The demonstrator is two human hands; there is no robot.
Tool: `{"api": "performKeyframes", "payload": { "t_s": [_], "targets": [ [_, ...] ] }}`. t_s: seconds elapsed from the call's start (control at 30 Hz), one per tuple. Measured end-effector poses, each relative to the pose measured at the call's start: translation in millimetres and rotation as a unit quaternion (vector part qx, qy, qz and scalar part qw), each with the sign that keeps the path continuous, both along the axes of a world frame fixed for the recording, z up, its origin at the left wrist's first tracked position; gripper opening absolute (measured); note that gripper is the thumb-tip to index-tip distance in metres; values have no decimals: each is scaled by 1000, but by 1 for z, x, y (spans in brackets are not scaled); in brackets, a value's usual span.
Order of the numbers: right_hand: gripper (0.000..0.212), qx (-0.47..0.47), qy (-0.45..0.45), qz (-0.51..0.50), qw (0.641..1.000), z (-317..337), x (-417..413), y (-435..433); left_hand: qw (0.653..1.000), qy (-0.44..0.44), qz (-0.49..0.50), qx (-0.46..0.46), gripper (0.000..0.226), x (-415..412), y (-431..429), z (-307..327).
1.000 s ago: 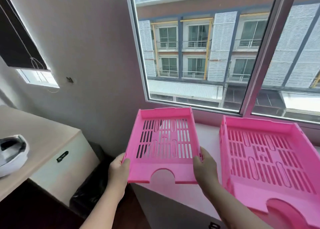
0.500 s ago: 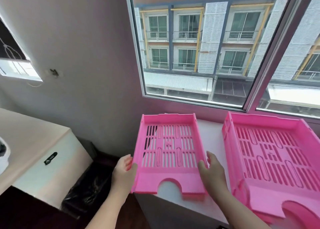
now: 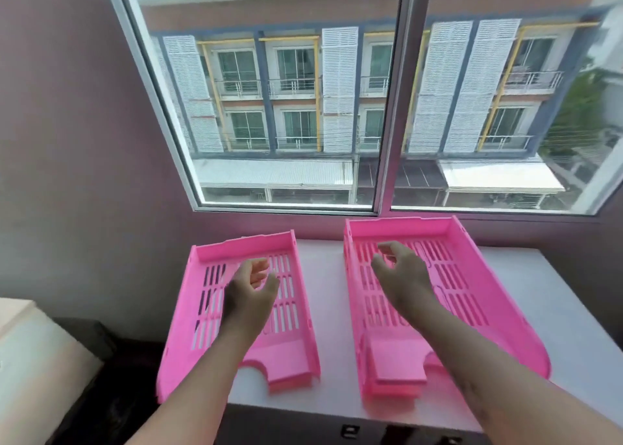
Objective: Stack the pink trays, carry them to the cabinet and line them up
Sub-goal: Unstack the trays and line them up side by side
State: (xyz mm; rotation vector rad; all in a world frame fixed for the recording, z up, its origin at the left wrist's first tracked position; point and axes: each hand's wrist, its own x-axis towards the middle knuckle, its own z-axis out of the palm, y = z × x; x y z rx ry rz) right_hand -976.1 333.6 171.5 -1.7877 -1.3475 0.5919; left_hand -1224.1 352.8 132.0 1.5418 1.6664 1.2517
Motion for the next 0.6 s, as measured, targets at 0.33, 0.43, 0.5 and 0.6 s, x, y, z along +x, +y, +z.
{"api": "performKeyframes", "payload": {
  "t_s": [0.33, 0.43, 0.5, 0.6],
  "targets": [
    [36, -126, -130, -84, 980, -25, 167, -55, 976, 18, -133, -172, 58, 137, -20, -17],
    [47, -183, -58, -37, 981, -38, 169, -64, 972, 22, -137, -188, 18, 142, -20, -22],
    [60, -198, -28, -49, 979, -43, 167, -63, 972, 41, -138, -184, 19, 141, -17, -22],
    [63, -192, 0, -50, 980, -46, 159, -57, 974, 68, -127, -172, 21, 132, -9, -18]
  ]
}}
